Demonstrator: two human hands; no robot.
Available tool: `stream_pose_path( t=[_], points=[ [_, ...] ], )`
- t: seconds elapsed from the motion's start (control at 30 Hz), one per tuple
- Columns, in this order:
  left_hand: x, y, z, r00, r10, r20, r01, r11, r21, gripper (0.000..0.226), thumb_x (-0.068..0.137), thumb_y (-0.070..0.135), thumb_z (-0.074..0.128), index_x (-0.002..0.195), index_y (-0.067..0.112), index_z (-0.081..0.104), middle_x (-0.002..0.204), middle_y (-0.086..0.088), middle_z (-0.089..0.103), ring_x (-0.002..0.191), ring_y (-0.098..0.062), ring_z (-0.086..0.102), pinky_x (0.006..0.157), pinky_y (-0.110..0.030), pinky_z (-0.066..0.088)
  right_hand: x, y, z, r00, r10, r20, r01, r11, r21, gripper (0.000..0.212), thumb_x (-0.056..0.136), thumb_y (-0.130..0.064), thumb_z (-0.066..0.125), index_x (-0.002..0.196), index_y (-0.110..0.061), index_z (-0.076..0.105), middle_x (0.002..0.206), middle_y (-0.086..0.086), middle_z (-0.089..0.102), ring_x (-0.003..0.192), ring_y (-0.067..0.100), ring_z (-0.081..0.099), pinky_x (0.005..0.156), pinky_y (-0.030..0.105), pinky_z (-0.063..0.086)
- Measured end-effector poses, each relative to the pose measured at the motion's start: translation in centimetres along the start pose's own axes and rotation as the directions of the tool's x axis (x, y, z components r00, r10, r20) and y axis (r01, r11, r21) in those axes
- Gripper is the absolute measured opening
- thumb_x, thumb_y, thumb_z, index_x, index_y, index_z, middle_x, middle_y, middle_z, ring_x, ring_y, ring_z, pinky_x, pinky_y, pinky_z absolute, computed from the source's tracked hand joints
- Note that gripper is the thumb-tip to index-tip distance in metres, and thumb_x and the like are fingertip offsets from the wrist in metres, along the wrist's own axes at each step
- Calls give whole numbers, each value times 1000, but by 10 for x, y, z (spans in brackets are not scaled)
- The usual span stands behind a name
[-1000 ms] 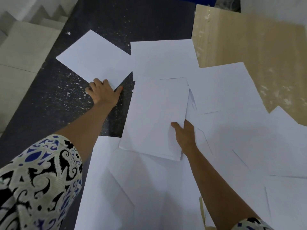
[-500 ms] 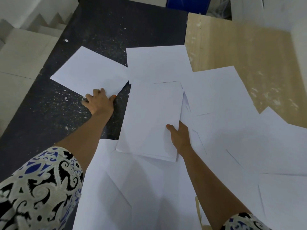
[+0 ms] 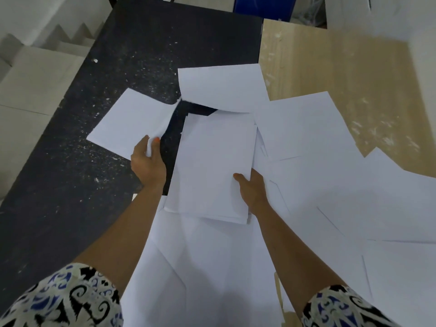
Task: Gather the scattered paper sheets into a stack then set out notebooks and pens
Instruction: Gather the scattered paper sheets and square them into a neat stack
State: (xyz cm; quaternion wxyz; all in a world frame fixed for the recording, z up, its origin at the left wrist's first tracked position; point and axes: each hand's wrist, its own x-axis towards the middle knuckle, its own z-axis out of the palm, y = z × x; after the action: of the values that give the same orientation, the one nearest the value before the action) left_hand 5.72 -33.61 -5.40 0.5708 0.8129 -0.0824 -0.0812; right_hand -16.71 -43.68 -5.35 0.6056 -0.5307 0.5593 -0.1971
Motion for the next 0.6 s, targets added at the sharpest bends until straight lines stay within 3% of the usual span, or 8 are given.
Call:
stream_pose_path(
  t=[0.07,0.2,0.3,0.43,0.53,0.6],
  points=[
    [-9,4,-4,1000,-14,-9,13,999,-53,45,91,40,63,125,10,63,123,-3,65,117,-15,59,102,-33,48,-1,-2,1,1000,4,-1,-4,1000,-3,21,89,-13,62,109,-16,67,97,-3,69,93,17,65,81,27,50],
    [-19,1,-10,949,172,266,-177,984,-3,37,89,34,68,120,14,67,120,-2,66,114,-14,61,100,-33,48,-2,-5,-2,999,33,18,-32,999,-30,21,87,-17,63,108,-17,67,101,-1,70,97,21,65,90,38,53],
    [-22,-2,-14,802,320,505,-394,918,43,30,86,30,72,111,14,72,120,-1,67,113,-15,62,102,-35,46,-1,-9,-2,995,96,26,-96,995,-5,25,91,-24,59,113,-15,66,108,3,69,105,25,64,97,42,50],
    [-27,-2,-23,574,127,809,-383,915,128,30,70,43,77,95,28,75,121,21,61,129,-3,47,112,-30,34,6,-10,-11,942,264,205,-323,880,348,65,91,-66,37,130,-19,59,126,6,64,117,25,59,107,45,42],
    [-30,-6,-28,485,96,869,-509,840,191,40,69,73,62,79,36,74,129,21,58,139,-1,31,116,-33,17,14,-12,-21,883,296,363,-437,799,412,74,85,-77,34,121,-20,65,117,8,69,104,25,65,101,43,46],
    [-33,-5,-28,456,134,880,-574,799,176,62,70,86,44,73,31,72,124,18,62,137,-1,35,116,-34,13,17,-18,-19,898,317,303,-411,851,326,70,77,-76,51,125,-26,61,123,3,65,110,21,61,107,41,40]
  ],
)
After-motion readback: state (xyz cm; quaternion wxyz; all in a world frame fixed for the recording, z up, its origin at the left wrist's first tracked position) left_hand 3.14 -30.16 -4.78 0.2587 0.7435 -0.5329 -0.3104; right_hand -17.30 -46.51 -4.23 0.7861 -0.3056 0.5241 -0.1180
